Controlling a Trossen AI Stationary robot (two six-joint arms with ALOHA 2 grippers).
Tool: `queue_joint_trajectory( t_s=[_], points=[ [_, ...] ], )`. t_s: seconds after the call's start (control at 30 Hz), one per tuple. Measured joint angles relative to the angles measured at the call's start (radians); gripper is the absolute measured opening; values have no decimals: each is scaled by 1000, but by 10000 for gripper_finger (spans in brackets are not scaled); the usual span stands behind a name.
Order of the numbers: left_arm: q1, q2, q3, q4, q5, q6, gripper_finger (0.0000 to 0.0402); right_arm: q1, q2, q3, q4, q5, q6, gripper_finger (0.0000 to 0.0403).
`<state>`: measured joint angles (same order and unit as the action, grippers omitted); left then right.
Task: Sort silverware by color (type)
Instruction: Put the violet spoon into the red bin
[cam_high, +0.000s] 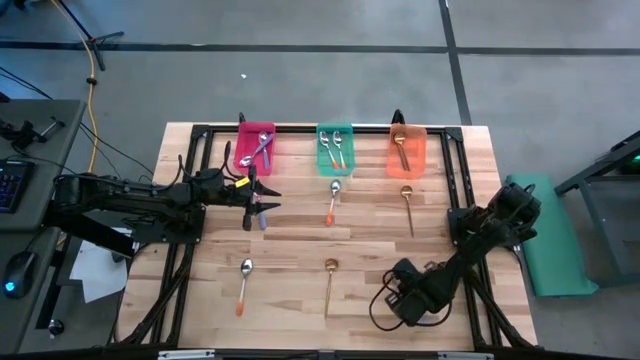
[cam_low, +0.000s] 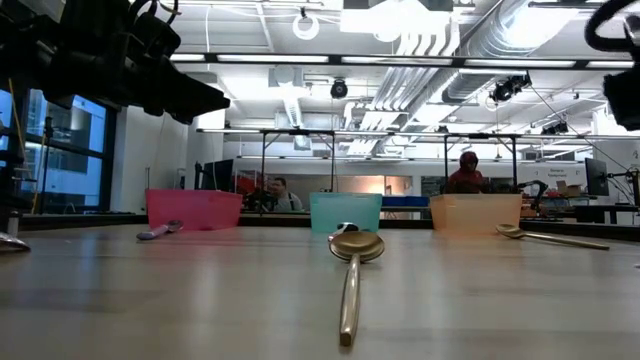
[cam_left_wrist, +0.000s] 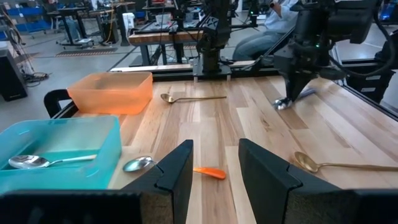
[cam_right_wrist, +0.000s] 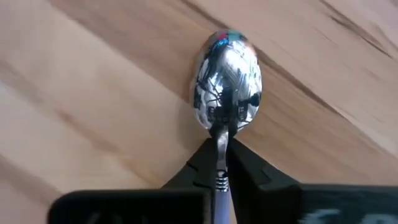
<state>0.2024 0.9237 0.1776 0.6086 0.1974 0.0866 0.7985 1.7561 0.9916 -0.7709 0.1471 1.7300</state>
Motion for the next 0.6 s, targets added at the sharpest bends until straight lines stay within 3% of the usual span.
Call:
queue_joint_trajectory(
  t_s=[0.17, 0.6],
  points=[
    [0, 1, 0, 0, -2, -5, 122, -26, -1, 0, 55, 55, -154, 5],
    [0, 1, 0, 16, -2, -24, 122, -81, -11, 0, 208, 383, -557, 1]
  ],
)
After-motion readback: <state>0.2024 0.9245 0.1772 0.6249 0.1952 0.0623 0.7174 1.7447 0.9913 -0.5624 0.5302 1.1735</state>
